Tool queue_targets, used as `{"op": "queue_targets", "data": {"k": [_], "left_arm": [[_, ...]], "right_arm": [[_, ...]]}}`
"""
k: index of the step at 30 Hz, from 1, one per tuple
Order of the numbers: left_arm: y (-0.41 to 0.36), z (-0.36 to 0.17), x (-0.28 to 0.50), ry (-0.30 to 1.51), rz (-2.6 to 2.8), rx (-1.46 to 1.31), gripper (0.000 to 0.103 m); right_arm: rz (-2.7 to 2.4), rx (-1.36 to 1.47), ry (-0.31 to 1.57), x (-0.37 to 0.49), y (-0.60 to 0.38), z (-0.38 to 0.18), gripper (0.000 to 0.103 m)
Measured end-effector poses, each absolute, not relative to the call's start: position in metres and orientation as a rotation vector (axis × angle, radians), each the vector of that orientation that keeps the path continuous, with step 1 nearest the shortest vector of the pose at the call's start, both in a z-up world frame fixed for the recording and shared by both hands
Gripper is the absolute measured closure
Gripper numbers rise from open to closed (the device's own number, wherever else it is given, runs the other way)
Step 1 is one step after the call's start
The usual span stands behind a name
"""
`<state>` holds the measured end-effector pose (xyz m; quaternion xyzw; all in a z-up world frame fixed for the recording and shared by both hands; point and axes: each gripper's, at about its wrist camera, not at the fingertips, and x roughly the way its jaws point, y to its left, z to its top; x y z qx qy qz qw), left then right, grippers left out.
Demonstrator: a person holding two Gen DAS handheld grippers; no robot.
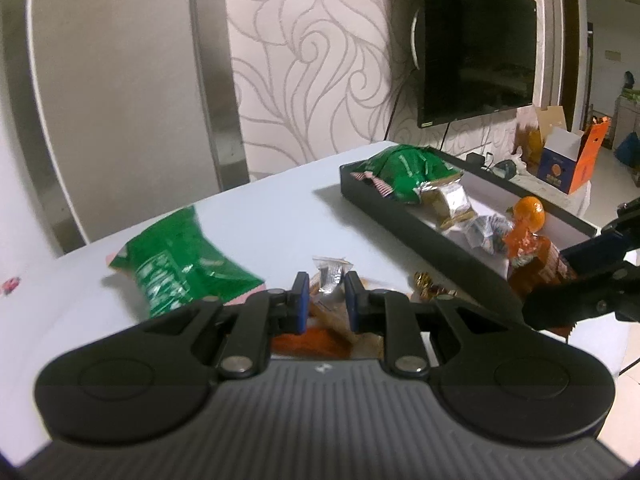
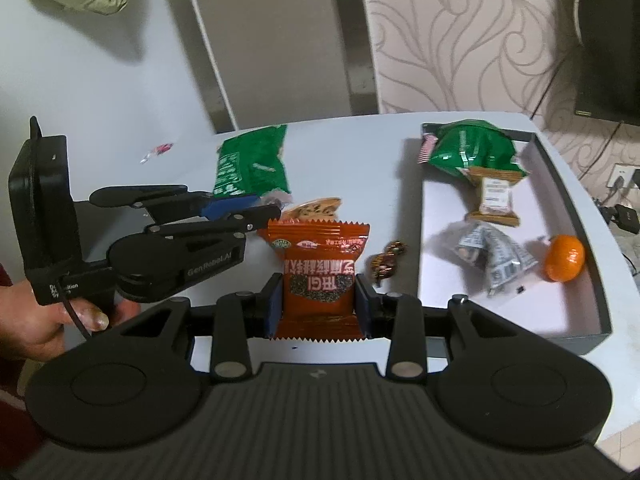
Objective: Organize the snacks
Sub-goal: 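Lift and carry the sweet and orange snack packet toward the box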
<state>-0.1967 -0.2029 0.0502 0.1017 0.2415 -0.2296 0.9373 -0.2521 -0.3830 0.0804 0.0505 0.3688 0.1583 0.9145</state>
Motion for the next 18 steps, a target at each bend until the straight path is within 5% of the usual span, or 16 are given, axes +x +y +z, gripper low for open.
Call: {"op": "queue_targets", "data": {"k": [18], "left_arm": [[-0.271,0.058,-0.178,0.465,-0.588,0.243,0.081]], "right_arm": [[0.203,0.16,0.752,-0.255,-0.439,0.08,0.061]]}}
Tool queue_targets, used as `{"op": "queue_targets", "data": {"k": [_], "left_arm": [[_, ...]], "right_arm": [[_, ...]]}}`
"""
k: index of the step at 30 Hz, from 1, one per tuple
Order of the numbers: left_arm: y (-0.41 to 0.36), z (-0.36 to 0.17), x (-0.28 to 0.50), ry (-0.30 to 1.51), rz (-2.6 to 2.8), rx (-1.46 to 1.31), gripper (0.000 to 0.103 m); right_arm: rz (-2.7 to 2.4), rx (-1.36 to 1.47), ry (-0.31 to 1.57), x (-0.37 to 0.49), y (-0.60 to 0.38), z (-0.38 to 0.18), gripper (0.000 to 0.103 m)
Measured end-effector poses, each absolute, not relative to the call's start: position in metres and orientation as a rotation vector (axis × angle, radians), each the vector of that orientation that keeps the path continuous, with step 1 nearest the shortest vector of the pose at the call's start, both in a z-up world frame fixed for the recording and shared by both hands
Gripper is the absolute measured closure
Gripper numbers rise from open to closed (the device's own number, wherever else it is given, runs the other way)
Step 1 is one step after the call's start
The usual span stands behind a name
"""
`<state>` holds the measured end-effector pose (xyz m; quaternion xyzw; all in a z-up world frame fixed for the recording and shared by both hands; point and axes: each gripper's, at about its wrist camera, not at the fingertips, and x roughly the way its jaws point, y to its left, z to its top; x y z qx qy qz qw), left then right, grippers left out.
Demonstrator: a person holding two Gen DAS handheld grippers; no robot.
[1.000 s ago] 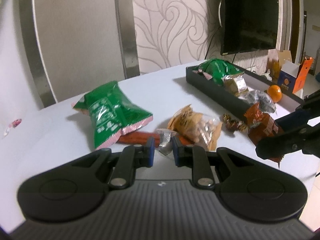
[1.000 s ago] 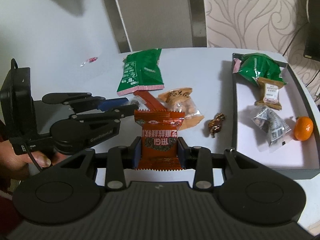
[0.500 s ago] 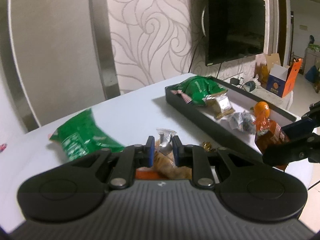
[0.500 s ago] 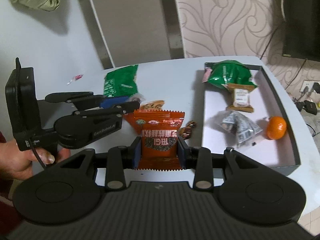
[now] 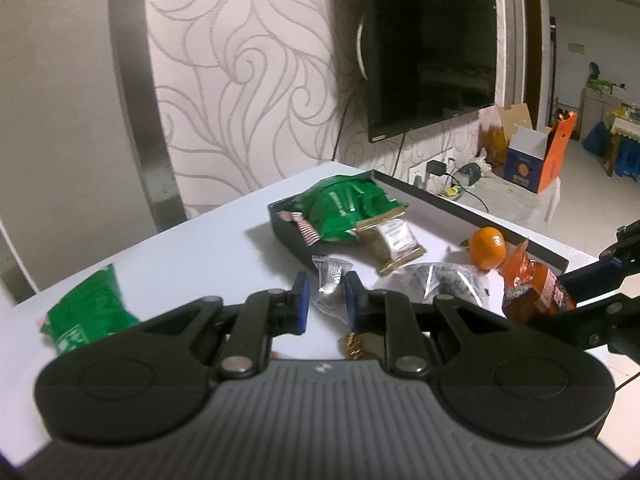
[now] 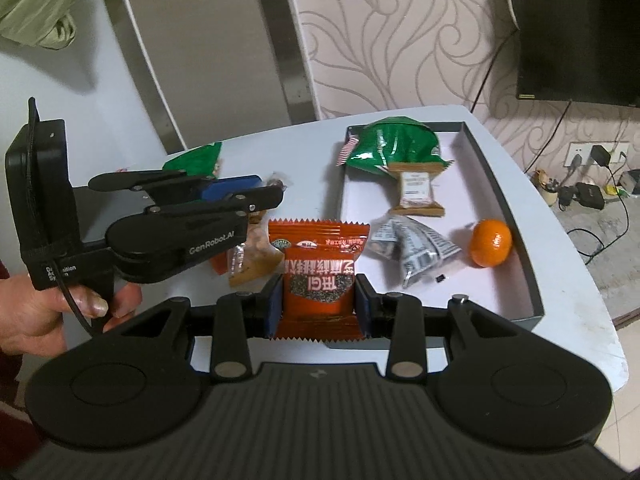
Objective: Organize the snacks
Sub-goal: 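Lift and carry the sweet and orange snack packet toward the box, then open the left gripper over the box to drop the sweet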
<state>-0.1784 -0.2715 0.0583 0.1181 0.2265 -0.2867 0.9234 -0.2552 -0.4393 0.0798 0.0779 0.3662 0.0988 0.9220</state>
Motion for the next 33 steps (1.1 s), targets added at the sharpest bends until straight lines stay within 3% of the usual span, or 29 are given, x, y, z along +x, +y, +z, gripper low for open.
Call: {"op": "queue_targets", "data": {"k": [33], "left_arm": [[-0.362,0.035,-0.128,0.496,-0.655,0.297,0.081]], "right_arm": [[0.117,0.204,0.782,-0.261,-0.489,0.076,0.061]]}}
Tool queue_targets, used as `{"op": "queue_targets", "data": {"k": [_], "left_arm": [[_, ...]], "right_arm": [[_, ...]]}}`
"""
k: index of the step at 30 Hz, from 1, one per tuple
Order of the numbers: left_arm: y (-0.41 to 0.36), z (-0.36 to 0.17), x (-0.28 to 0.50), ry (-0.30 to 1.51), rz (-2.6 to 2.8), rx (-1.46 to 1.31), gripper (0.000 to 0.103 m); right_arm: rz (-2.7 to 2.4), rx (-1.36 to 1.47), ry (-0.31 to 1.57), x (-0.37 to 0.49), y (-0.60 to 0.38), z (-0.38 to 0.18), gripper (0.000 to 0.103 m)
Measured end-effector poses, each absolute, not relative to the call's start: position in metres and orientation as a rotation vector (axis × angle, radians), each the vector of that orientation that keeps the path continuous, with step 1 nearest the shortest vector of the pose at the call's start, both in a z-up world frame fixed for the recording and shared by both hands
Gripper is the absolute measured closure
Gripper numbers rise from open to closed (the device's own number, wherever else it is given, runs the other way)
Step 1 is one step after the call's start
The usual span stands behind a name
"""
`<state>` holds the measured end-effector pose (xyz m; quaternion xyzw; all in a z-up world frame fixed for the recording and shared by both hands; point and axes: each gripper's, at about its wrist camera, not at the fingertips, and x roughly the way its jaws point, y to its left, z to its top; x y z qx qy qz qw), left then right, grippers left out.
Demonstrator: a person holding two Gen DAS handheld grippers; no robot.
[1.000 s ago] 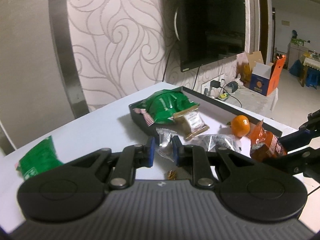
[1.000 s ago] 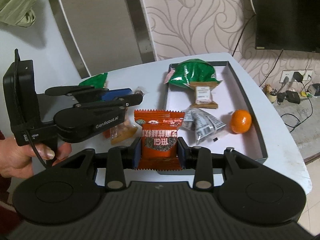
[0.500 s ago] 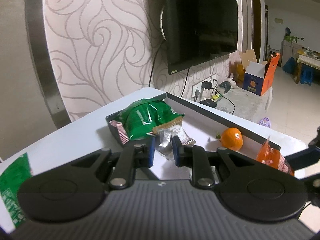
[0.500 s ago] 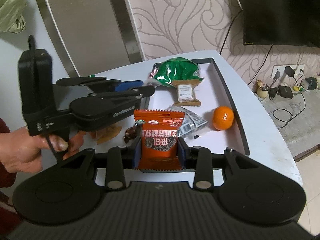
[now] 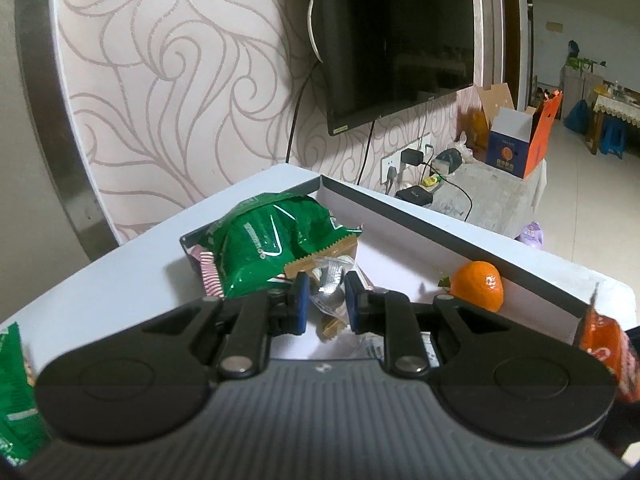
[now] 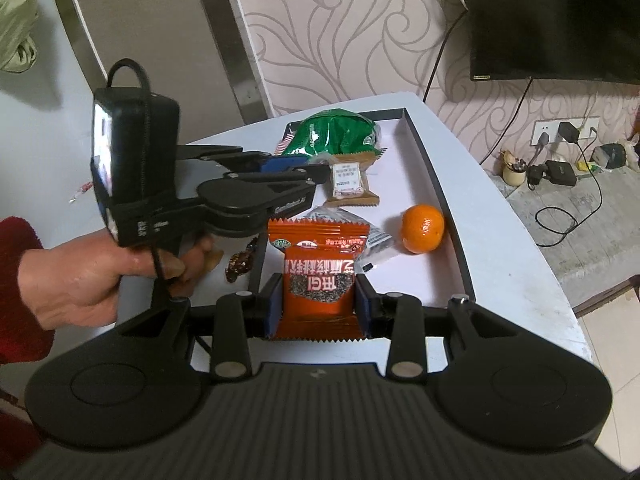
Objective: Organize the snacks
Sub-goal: 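Open the left gripper over the box to drop the sweet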
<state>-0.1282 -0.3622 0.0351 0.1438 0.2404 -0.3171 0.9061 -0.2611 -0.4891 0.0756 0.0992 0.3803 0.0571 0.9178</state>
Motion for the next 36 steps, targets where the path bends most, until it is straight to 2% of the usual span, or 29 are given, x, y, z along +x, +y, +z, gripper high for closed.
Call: {"op": "queue_targets", "data": {"k": [8,15,36], "left_arm": [[-0.369,0.03,-0.119,0.523,-0.652,0.296,0.079],[-0.37,0.031,-0.12,0.529,-0.648,0.294,0.072],[-0.343,0.047,-0.135,0.518,-0.624,0.26,0.071]], "right_arm": [[0.113,0.207,0.79,-0.258,-0.49,0.074,0.061],[0.111,0.212,0.793,-0.255,-0.493,0.072,0.061],[0.085,0.138,0.789,-0.174,-0.498,0.054,0.061]]}}
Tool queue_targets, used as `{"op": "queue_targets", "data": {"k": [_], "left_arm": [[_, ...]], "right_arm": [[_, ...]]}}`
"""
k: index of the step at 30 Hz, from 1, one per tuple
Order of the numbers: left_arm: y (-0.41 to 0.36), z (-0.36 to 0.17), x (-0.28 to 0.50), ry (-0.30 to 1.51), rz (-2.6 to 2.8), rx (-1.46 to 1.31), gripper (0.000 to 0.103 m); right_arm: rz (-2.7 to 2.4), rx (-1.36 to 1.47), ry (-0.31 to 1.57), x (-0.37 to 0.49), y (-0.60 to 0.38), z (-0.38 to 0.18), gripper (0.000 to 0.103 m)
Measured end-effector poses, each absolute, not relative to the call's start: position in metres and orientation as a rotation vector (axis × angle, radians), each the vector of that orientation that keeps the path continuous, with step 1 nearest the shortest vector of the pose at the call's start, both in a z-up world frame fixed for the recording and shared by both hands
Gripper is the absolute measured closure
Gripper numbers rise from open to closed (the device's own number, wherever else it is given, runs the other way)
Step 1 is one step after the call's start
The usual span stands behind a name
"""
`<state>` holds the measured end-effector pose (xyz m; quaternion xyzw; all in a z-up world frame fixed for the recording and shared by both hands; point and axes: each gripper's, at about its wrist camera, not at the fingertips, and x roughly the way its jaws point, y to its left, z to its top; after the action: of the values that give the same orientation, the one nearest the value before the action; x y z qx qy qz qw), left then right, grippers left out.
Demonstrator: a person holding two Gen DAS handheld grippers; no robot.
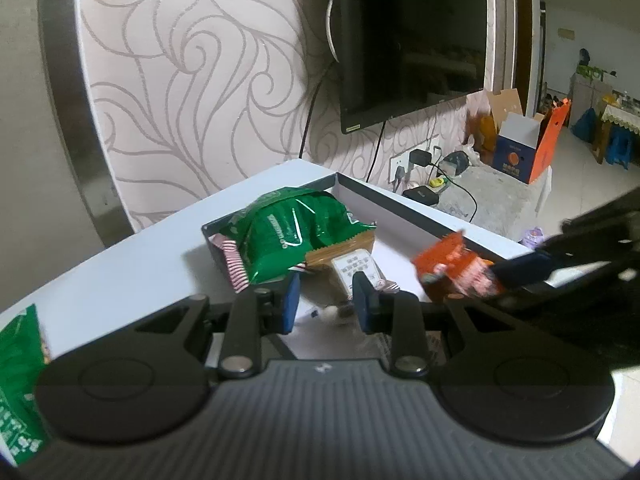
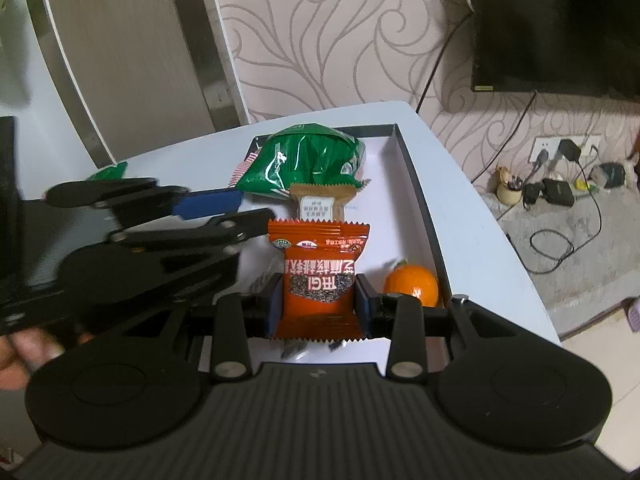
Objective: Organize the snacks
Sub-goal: 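Open the left gripper over the box to drop the sweet, then lower the orange snack packet into the box and open the right gripper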
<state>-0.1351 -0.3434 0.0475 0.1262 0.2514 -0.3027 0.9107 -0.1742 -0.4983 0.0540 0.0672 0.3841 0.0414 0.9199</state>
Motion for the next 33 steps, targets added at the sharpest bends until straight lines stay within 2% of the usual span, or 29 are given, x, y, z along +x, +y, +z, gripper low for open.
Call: {"op": "queue_targets", "data": {"k": [33], "left_arm": [[-0.302,0.062,-0.168,0.501,-0.592,0.251,0.071]], "right_arm": [[0.071,0.103,0.839,-0.12,-0.489,0.035,0.06]]}}
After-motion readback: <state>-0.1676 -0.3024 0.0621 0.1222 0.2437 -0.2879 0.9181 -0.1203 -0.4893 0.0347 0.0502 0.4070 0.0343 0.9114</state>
